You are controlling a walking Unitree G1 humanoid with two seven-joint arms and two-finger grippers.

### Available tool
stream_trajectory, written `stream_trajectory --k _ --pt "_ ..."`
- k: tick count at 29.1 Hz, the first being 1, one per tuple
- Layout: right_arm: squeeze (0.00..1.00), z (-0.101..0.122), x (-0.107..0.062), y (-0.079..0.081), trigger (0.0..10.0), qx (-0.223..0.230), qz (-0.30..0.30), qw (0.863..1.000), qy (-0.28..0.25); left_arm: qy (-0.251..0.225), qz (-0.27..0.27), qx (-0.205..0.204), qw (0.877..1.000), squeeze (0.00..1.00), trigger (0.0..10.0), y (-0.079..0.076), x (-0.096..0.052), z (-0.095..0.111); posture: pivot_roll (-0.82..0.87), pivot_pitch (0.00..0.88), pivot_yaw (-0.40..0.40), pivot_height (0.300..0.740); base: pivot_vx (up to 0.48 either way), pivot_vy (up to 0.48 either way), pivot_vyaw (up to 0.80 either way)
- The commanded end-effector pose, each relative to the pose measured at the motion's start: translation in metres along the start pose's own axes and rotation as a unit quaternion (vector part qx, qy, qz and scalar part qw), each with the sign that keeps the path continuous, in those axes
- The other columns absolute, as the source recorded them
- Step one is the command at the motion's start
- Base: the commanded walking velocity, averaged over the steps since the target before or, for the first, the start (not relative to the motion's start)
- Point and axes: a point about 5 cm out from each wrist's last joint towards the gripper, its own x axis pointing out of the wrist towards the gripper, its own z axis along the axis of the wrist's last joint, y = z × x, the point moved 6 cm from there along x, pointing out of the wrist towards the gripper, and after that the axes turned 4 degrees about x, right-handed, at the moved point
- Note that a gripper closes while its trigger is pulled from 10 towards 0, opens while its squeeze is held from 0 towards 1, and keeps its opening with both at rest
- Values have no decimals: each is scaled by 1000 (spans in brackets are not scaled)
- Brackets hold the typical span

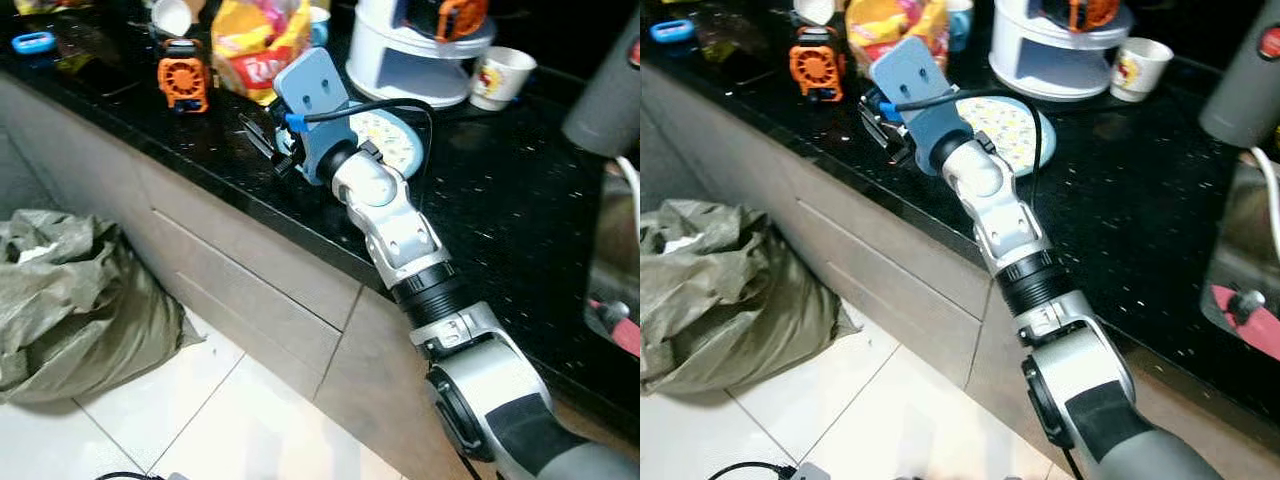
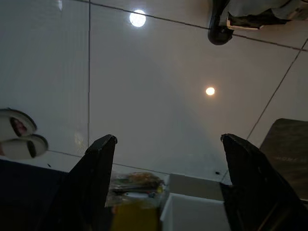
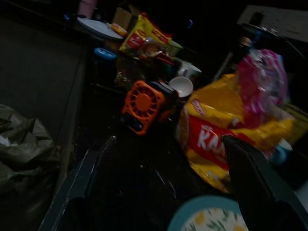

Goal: Kitchen organization

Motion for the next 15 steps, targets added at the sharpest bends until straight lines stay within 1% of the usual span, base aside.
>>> stream_trajectory --k 1,2,5,8,15 --pt "0 -6 -4 -4 10000 -17 0 1000 8 8 -8 0 1000 0 10000 -6 0 -7 88 100 -69 740 0 0 763" --pt "0 -6 -4 -4 10000 -17 0 1000 8 8 -8 0 1000 0 10000 -6 0 -7 88 100 -69 740 0 0 763" --pt "0 -4 -6 -14 10000 -19 -7 1000 6 8 -8 1 1000 0 10000 -5 0 -7 88 101 -68 740 0 0 763" --pt "0 -4 -6 -19 10000 -20 -13 1000 7 8 -8 2 1000 0 10000 -4 0 -7 87 101 -67 740 0 0 763" --pt "0 -7 -9 -24 10000 -18 -23 1000 11 2 -10 5 1000 0 10000 -7 0 -1 84 102 -65 740 0 0 763"
